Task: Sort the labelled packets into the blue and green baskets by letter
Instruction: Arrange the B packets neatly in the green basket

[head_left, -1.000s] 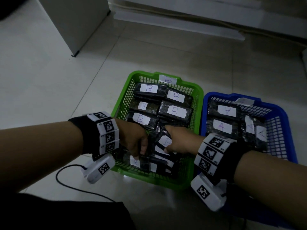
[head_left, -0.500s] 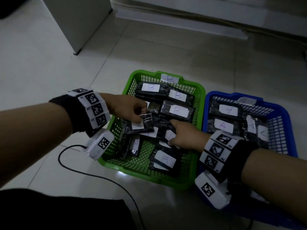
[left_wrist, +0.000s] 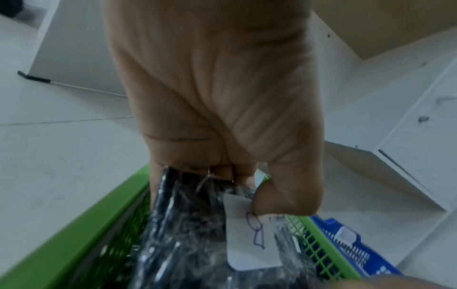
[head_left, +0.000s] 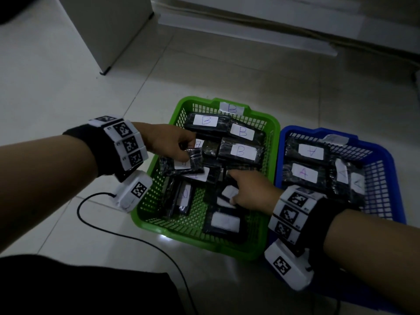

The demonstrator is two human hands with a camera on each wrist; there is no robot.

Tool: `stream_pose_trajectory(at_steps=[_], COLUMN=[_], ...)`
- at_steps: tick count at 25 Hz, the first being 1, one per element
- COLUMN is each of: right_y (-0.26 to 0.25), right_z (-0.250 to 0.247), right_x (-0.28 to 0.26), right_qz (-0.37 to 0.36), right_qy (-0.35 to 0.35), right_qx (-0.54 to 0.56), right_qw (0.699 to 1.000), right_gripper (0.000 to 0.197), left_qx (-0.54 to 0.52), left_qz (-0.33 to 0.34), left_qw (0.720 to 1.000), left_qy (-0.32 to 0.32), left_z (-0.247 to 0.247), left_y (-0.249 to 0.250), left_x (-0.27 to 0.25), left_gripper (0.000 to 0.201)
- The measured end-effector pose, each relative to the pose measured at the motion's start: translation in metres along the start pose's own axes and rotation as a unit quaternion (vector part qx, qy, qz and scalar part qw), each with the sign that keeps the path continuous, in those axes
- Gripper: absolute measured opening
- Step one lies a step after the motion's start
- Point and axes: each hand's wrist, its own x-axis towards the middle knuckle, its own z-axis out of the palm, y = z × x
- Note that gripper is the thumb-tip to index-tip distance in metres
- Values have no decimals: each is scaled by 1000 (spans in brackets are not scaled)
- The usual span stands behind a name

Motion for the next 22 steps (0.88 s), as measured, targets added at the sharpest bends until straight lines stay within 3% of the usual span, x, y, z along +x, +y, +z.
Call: stream_pose_trajectory(at_steps=[2,6,13,18,22], right_y=[1,2,5,15,21], right_z=[2,11,21,-3,-7], right_x=[1,2,0,10,14], right_qz=[3,-6,-14,-22,-29], right_qy=[-32,15,33,163,97], right_qx=[-8,-51,-90,-131,-121], right_qw=[999,999,995,978,987], right_gripper=[49,40,17,19,24], left_qx=[24,26,53,78,76], left_qz=[1,13,19,16,22], left_qw=[1000,1000,998,995,995], left_qy=[-4,-6,-29,-56,-64], left_z=[1,6,10,12,15], left_y=[1,4,9,12,12], left_x=[1,3,7,8,10], left_gripper=[18,15,14,17,18])
